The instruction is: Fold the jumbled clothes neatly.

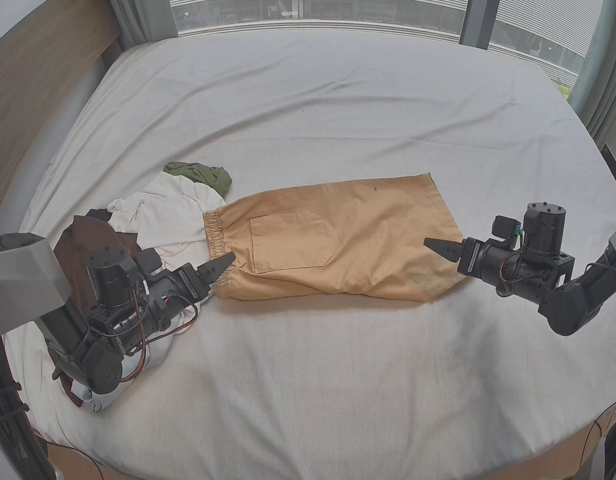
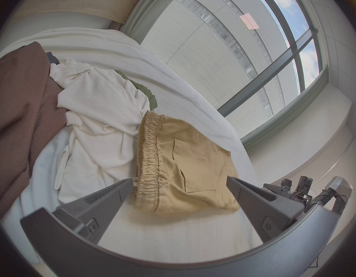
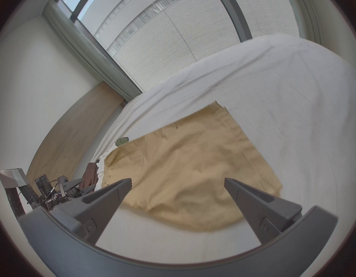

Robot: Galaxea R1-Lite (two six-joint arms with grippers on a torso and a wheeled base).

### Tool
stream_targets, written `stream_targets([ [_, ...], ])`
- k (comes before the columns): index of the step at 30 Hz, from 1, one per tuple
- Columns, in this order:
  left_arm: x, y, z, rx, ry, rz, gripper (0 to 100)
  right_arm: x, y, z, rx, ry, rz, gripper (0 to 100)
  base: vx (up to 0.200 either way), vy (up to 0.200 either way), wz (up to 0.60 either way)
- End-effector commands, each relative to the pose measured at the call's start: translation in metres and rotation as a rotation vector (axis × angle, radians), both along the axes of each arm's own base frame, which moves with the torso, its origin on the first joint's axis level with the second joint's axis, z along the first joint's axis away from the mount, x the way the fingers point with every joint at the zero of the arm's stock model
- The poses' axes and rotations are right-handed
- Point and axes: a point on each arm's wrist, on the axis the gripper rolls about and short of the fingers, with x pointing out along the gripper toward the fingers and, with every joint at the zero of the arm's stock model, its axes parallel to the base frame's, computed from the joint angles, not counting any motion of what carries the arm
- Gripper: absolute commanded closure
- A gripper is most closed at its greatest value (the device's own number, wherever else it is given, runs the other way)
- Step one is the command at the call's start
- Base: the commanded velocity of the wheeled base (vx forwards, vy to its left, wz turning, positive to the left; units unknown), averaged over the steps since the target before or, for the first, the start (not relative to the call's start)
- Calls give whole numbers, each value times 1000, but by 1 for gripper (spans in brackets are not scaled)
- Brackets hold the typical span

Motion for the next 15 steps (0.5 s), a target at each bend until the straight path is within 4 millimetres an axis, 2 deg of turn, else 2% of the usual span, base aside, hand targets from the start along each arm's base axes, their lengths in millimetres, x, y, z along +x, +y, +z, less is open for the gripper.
stream_targets([
  [1, -8, 0, 2, 7, 11, -10, 0, -13, 1, -11, 14, 80, -11, 0, 0, 0, 0],
  [9, -10, -4, 1, 10, 14, -21, 0, -23, -3, -28, 5, 173, -40, 0, 0, 0, 0],
  [12, -11, -5, 1, 10, 14, -25, 0, -16, -4, -45, -5, 215, -76, 0, 0, 0, 0],
  [15, -11, -6, 1, 10, 14, -28, 0, -9, -6, -52, 15, 237, -97, 0, 0, 0, 0],
])
